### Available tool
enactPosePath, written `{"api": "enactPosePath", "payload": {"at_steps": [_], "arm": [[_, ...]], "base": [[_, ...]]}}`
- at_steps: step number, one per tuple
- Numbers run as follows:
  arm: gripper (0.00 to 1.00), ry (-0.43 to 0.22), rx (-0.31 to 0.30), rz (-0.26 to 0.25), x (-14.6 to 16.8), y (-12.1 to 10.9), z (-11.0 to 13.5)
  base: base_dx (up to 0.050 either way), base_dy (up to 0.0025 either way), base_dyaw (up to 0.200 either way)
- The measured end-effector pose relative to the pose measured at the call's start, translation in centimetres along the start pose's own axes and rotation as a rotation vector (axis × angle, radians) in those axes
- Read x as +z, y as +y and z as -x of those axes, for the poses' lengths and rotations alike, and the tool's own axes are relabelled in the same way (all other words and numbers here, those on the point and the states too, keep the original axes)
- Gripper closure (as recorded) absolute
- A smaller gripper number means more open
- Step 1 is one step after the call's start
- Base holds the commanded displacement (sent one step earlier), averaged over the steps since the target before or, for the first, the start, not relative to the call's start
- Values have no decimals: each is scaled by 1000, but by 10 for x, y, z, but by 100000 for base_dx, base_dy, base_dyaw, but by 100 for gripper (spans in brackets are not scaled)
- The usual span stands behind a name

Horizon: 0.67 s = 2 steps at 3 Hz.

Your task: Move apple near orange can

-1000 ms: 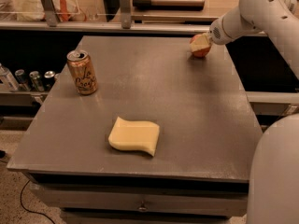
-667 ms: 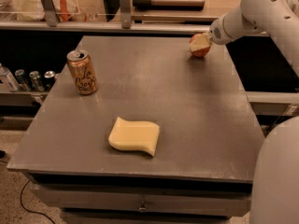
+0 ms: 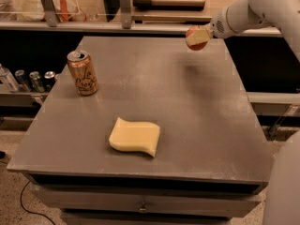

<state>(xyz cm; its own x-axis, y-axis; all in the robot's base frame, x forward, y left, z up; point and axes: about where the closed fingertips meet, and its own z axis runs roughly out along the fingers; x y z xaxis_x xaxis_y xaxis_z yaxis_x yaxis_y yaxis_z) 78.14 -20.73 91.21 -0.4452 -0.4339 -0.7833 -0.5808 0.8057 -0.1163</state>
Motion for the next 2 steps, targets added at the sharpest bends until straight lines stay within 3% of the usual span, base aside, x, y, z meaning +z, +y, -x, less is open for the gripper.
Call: {"api": "enactPosePath", "payload": {"at_steps": [1,2], "arm": [[100,-38,-102,69,-11,25,22],[100,-57,-233,172,-13,70,43]], "base": [[0,0,0],[0,0,0]]}}
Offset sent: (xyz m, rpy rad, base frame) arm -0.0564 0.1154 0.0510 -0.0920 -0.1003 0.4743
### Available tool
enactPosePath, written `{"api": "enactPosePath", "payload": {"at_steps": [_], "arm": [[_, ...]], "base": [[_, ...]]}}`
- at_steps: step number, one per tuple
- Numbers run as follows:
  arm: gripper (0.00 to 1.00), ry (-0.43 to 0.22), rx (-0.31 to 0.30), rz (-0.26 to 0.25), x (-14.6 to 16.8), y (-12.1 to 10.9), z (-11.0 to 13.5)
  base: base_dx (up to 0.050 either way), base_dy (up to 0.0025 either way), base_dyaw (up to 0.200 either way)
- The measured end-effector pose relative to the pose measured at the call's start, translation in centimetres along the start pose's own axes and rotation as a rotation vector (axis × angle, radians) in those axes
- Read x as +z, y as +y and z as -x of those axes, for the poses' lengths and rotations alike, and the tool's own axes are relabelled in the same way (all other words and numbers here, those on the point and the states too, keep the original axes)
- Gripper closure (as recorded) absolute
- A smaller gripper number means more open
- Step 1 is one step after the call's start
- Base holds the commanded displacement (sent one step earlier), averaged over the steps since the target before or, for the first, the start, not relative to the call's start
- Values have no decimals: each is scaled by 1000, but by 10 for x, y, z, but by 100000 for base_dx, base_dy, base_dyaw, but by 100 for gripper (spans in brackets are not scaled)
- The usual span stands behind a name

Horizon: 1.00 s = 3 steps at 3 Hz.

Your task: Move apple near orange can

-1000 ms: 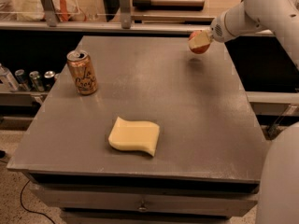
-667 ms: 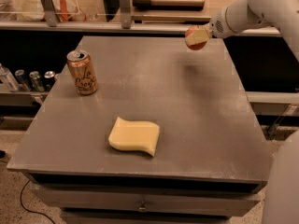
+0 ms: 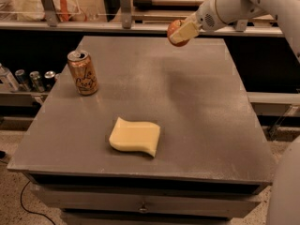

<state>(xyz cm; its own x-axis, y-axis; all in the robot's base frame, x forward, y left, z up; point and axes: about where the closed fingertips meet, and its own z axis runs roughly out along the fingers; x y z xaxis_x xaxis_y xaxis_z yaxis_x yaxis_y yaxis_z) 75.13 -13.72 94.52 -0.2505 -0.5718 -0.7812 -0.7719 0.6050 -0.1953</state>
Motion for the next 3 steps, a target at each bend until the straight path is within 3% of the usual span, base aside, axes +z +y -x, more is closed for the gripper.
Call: {"api": "enactPosePath", "payload": {"at_steps": [1,3], "arm": [[100,-14,-111,119,11,41,26],[100,-7,-133,165,14,55,21]], "base": [[0,0,0],[0,0,0]]}}
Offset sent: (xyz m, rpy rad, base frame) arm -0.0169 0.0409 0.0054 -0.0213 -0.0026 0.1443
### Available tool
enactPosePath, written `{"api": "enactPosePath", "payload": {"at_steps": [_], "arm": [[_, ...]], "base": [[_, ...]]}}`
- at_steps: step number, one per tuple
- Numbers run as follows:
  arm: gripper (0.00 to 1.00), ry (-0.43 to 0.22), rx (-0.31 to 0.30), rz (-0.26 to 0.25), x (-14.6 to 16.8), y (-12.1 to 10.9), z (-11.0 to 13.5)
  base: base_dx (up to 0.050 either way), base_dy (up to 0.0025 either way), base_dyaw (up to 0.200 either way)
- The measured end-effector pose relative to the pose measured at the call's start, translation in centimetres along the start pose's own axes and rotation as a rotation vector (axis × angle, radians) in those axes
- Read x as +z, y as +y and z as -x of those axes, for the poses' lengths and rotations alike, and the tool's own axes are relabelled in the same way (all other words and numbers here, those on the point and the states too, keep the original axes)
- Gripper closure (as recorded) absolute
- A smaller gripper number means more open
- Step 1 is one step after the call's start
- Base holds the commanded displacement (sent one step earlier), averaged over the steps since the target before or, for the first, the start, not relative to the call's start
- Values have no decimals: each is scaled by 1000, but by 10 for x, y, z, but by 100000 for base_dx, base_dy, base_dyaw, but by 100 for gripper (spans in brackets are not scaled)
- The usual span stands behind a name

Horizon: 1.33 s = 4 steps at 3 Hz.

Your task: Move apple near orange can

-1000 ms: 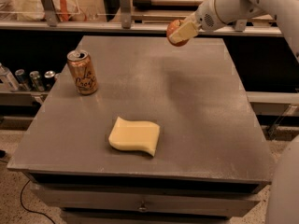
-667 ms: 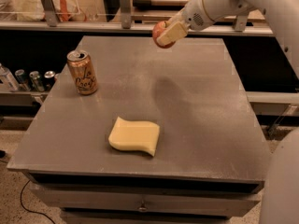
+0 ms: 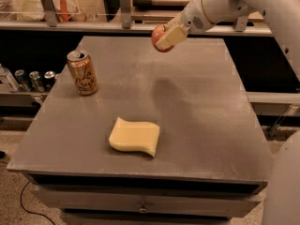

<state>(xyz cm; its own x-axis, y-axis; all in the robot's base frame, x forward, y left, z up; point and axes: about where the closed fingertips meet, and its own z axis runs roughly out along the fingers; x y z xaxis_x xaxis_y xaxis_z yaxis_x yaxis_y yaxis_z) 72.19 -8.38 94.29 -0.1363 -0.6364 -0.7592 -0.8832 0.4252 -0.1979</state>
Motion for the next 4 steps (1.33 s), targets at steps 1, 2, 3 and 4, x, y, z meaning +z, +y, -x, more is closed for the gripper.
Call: {"api": "enactPosePath", "payload": {"at_steps": [1,2,3,4], "arm": [[100,5,-42,67,10,27,4],[100,12,-91,134,23,53,10],[100,26,-138,201,42,77,15],[100,29,-180,267,61,99,21]], "base": [[0,0,0],[0,0,0],[0,0,0],[0,0,0]]}}
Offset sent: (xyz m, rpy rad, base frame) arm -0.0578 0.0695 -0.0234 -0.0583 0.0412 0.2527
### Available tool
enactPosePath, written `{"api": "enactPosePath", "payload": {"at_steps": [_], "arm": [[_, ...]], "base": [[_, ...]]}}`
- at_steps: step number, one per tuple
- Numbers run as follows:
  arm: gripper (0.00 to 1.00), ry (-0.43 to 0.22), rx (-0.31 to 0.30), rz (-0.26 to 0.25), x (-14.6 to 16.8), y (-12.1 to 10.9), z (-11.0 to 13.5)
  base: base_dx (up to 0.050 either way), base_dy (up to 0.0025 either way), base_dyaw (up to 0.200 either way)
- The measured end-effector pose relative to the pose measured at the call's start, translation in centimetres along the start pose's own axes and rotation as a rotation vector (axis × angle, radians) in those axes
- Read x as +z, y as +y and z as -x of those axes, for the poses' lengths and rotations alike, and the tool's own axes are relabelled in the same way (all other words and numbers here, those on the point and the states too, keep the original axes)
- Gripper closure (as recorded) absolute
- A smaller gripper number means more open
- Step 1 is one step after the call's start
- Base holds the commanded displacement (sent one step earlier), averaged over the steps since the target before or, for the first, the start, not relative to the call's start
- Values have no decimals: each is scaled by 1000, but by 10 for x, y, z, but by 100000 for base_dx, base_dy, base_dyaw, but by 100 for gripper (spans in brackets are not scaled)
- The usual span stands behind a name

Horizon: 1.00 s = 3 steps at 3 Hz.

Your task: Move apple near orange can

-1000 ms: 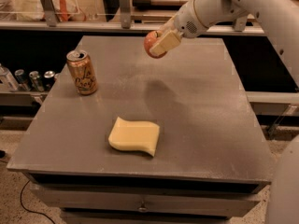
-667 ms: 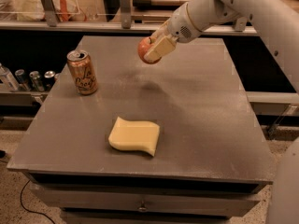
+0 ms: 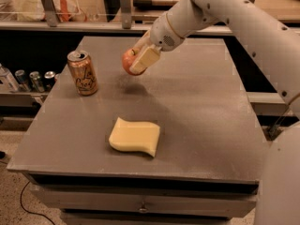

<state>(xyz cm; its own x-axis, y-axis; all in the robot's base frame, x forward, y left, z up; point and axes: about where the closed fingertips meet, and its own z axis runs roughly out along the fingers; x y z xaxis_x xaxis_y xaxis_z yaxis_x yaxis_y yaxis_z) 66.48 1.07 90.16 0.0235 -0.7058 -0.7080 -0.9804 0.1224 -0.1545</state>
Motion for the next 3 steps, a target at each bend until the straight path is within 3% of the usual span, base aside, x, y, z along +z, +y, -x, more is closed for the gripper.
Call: {"api": "enactPosePath", "payload": {"at_steps": [3], "arm": [[100,-27,-84,147,47,35,27]], "base": [[0,0,0]]}}
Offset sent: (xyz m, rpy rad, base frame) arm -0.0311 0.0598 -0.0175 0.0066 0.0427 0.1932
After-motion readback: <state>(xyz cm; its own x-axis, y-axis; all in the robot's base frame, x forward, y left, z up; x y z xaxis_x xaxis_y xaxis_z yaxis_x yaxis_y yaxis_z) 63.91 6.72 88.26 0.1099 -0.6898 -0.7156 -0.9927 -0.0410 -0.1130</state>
